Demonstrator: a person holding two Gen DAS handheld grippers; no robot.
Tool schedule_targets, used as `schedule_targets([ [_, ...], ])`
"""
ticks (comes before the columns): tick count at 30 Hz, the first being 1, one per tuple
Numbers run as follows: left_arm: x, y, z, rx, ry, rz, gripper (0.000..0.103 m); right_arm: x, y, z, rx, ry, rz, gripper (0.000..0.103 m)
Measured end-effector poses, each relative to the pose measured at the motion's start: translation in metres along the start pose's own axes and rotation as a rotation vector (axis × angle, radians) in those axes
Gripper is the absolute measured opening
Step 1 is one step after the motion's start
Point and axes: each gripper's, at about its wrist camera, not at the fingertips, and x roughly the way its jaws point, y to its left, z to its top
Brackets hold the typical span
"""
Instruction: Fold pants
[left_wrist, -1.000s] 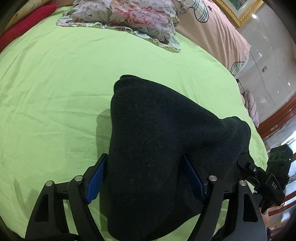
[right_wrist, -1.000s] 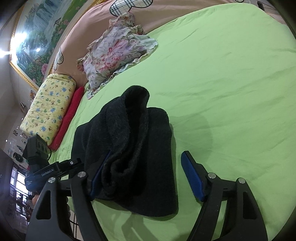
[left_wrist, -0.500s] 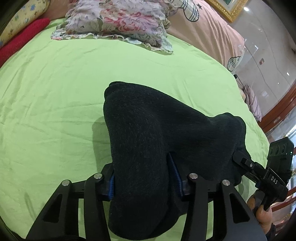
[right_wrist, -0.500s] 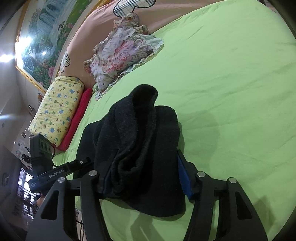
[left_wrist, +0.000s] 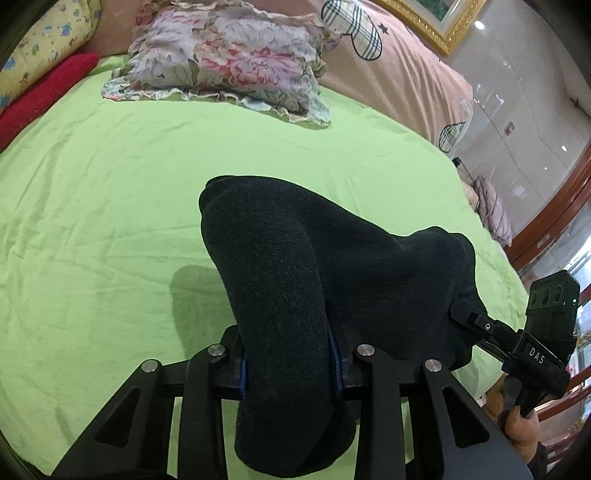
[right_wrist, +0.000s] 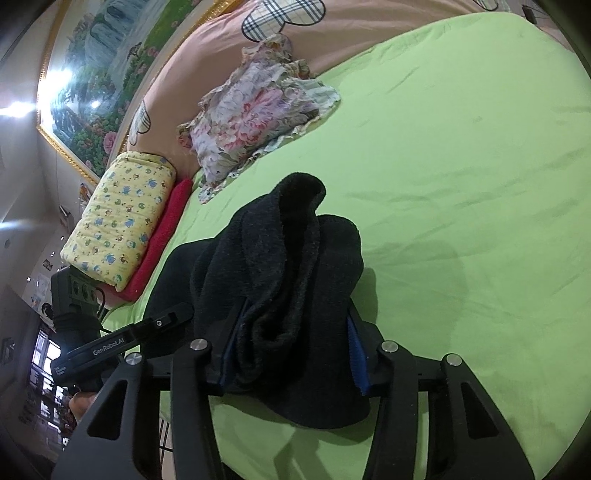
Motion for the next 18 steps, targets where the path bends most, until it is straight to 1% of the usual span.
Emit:
schedule_targets([
  [6, -0.022, 0.012, 0.004, -0.033, -0.039, -0.011, 0.032, 0.001, 0.018, 0.003, -0.030, 0.001, 0.028, 0.049],
  [12, -0.041, 0.027, 0.010, -0.056, -0.076, 0.006, 0.032, 0.011, 0.039, 0.012, -0.071, 0.010, 0.051, 0.049],
  [18, -0.053, 0.050, 0.021, -0.092, -0.112, 0.021, 0.032, 0.029, 0.062, 0.024, -0.123, 0.020, 0.073, 0.049],
])
